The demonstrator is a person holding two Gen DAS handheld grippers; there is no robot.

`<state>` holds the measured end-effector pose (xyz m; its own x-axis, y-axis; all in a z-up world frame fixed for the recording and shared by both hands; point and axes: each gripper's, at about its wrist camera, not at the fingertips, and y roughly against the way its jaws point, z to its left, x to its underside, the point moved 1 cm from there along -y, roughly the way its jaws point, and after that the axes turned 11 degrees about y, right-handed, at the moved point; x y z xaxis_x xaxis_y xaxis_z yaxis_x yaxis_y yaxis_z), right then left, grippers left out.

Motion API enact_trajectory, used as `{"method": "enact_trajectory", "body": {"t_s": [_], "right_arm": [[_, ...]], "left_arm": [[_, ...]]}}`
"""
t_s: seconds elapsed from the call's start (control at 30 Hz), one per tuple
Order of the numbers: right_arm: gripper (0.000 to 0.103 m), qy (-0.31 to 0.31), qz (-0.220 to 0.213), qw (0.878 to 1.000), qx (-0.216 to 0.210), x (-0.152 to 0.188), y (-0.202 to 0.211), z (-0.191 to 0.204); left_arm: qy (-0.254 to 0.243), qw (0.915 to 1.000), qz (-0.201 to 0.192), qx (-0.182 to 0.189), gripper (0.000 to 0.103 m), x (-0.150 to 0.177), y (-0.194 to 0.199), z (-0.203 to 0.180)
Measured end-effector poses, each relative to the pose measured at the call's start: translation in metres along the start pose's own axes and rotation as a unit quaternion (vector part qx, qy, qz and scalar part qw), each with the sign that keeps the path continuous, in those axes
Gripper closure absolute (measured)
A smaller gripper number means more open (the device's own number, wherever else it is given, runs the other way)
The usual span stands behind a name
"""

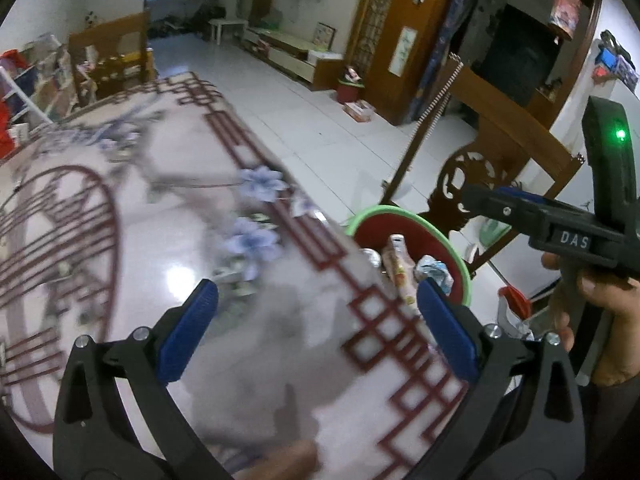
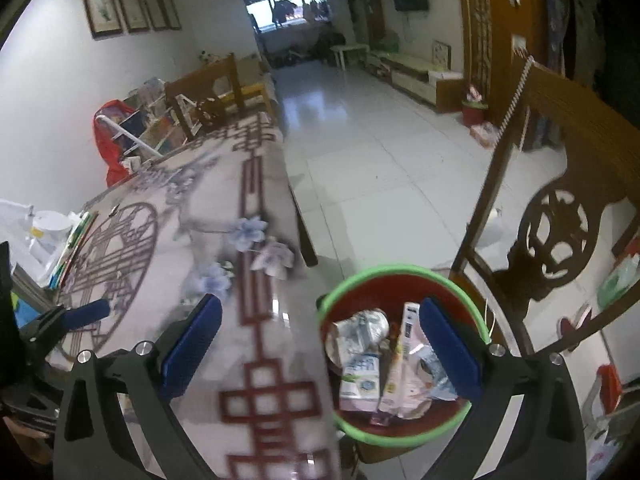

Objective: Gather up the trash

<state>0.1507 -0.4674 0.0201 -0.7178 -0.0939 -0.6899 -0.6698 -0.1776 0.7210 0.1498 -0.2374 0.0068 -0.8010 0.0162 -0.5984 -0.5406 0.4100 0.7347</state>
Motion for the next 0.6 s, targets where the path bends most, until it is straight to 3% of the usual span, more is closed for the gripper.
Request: {"method": "enact_trajectory", "body": {"t_s": [0.13,0.4,0.6], "right_arm": [[0.007,0.015,-0.033,0.999,-0.002,-0.007,0.011,0.038],[0.007,0.068,-0.040,0.997,-0.007,0.004,0.014,0.119],[0.007,0.075,-0.054,0.996,0.003,0.024,0.021,0.154]], "left_arm": [[0.018,0.9990,-0.032,-0.025,0.005,0.001,0.036,0.031],[0.033,0.9923,-0.082,-0.087,0.005,0.024,0.095,0.085],[0.024,0.9866,-0.110,-0.118,0.005,0.048,0.116,0.108]]}}
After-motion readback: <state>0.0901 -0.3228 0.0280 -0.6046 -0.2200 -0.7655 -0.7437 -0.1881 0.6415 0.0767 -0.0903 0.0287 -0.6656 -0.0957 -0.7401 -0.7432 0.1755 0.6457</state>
